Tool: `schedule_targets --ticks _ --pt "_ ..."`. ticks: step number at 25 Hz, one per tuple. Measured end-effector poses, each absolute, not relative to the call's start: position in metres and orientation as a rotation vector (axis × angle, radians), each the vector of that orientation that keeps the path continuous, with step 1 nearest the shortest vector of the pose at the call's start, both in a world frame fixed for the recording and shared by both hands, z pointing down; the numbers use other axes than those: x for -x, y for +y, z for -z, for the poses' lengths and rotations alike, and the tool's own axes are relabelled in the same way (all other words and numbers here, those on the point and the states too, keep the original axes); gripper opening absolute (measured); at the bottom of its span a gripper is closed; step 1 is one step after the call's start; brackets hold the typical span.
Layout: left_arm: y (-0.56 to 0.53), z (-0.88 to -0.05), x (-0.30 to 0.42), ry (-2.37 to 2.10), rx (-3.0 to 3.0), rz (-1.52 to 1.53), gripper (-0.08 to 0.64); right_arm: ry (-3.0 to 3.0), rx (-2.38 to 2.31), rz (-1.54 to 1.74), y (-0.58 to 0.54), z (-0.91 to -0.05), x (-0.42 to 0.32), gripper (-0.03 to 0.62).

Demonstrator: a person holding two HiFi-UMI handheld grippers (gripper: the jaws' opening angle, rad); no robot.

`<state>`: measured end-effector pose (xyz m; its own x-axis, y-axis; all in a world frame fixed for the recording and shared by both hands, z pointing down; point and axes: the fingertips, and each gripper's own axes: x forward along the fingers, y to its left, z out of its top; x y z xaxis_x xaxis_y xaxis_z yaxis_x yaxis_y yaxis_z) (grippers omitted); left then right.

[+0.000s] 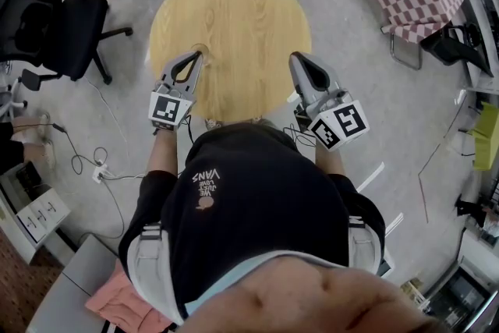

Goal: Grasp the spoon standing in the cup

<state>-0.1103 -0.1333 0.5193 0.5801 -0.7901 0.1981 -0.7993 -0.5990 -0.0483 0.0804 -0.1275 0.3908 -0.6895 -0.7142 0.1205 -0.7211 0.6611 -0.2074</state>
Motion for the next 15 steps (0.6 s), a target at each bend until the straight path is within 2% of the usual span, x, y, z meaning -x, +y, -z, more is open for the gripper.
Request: schedule_targets --ticks 15 --pt "-0.118 -0.488 0.111 -1.415 -2.768 -0.227 0.011 -2.861 -1.192 -0.373 -0.122 -0.389 -0.078 -0.002"
